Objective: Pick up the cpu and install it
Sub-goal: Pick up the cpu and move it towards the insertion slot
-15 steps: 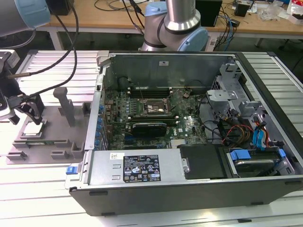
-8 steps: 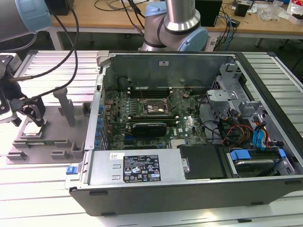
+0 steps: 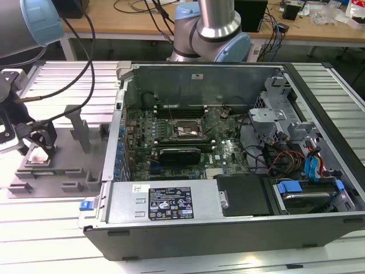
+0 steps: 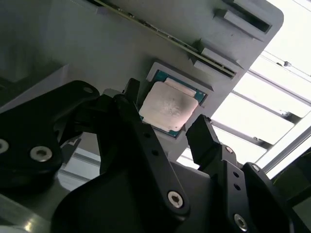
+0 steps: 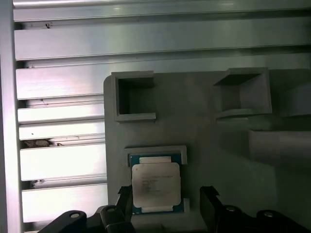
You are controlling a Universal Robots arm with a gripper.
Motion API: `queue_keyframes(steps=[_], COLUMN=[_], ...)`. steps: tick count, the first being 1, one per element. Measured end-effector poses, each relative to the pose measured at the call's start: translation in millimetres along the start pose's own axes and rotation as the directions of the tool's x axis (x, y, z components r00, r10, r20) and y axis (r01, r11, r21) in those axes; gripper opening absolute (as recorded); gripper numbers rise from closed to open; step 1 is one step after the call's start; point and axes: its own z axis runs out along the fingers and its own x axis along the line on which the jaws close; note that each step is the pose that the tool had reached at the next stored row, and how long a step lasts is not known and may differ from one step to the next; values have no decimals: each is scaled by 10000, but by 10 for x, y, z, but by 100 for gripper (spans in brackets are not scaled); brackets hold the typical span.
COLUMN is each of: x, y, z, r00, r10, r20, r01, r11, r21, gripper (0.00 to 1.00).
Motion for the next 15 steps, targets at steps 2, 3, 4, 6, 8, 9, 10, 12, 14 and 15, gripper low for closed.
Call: queue_keyframes(steps=[2,3,4,6,8,9,10,12,14,15], x=[6,8,9,14,20,25,30,41,44,45], y=[5,6,9,25,40,44,48,54,60,65], z=[29,36,45,82,105,115,129,144,151,156], r00=[10000,10000,10000,10000,10000,10000,10000,10000,10000,10000], r10=[-2,-2,-2,-3,-3,-2,-3,-11,-13,-15], r20=[0,-1,0,1,1,1,0,0,0,0], r01=[2,2,2,3,3,2,3,11,13,15], r11=[10000,10000,10000,10000,10000,10000,10000,10000,10000,10000], r21=[1,4,8,17,17,17,18,21,21,21], gripper=[66,66,66,66,66,66,66,66,66,66])
